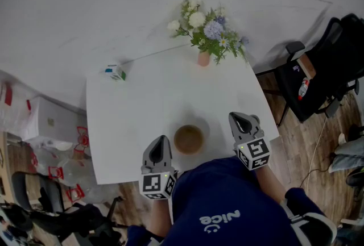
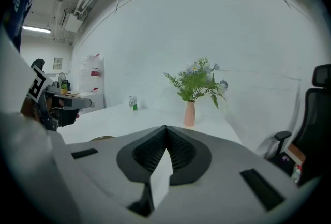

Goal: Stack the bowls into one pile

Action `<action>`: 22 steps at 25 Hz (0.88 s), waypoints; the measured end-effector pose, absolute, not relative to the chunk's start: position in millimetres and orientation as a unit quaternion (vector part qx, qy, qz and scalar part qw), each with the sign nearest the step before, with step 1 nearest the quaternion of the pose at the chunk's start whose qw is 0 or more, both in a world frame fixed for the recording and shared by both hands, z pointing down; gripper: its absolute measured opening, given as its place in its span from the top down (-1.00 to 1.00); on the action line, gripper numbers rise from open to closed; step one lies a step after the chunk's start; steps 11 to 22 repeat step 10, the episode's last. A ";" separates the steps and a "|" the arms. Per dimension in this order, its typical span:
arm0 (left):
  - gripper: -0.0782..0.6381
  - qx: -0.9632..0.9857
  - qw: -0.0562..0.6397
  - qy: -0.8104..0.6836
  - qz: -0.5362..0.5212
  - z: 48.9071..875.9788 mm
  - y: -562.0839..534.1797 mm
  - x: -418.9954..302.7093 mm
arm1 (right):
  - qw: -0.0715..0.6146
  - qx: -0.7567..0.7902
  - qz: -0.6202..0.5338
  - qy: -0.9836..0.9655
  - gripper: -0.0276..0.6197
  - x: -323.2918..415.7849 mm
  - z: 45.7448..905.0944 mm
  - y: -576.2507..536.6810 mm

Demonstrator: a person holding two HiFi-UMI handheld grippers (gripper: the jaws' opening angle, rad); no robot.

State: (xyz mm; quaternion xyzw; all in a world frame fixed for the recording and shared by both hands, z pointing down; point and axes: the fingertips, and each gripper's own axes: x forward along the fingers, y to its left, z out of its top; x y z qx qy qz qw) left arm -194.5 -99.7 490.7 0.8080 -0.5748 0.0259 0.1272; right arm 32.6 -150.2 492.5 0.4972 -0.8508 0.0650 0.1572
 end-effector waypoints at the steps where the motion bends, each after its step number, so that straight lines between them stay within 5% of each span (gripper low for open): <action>1: 0.73 0.807 0.127 -0.576 0.026 491.0 -100.0 -194.8 | 0.158 0.498 0.064 -0.850 0.85 32.7 492.7 -150.2; 22: 0.73 0.806 0.135 -0.576 0.026 494.5 -101.1 -195.5 | 0.157 0.504 0.066 -0.847 0.85 36.9 492.0 -153.2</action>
